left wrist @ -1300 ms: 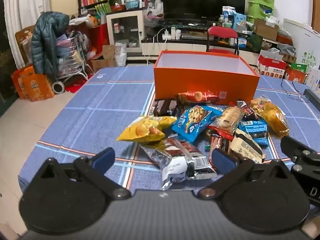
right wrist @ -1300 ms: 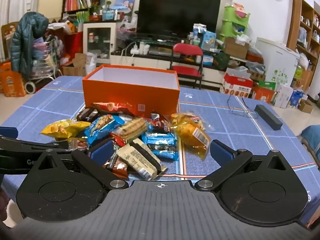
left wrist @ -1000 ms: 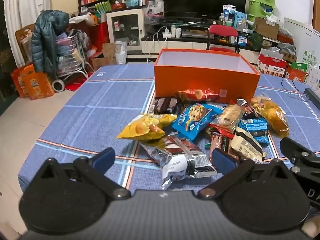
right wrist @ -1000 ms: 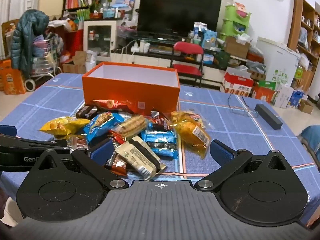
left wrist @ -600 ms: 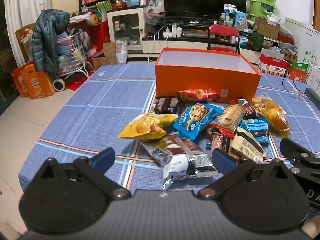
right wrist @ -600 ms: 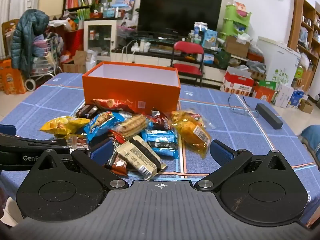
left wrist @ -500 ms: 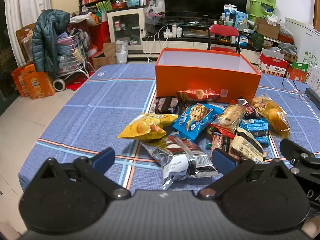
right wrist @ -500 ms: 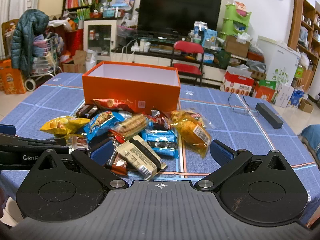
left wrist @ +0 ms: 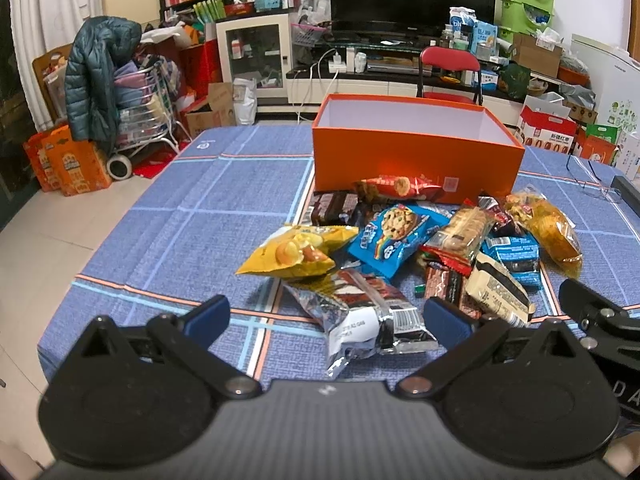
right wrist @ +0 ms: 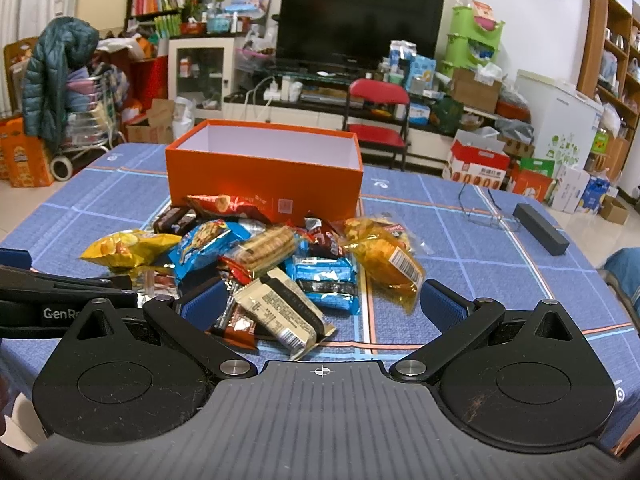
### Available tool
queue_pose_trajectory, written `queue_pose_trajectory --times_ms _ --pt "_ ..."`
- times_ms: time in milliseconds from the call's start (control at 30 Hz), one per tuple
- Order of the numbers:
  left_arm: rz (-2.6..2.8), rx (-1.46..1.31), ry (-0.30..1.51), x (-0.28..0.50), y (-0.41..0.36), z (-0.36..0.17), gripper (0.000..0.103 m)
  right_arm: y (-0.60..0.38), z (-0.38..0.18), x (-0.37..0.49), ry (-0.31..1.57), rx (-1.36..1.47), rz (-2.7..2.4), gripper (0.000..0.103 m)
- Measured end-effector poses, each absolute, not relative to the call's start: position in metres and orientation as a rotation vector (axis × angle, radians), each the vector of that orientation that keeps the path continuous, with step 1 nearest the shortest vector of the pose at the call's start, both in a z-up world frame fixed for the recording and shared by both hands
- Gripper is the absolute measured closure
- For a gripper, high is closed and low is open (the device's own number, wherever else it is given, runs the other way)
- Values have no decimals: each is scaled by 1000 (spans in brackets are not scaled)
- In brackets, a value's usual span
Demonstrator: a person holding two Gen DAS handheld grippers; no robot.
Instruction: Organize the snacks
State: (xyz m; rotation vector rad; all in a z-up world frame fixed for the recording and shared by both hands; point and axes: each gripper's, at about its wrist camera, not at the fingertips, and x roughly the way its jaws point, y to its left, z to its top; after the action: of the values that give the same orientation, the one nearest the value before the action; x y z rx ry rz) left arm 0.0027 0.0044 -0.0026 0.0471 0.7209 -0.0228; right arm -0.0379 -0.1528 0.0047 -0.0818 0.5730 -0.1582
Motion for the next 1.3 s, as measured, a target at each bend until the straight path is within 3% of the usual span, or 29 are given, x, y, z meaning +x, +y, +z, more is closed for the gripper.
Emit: queue_pose_trajectory --times_ms 1300 --pt "-13 60 717 2 5 -2 1 -153 3 -37 581 -77 -157 8"
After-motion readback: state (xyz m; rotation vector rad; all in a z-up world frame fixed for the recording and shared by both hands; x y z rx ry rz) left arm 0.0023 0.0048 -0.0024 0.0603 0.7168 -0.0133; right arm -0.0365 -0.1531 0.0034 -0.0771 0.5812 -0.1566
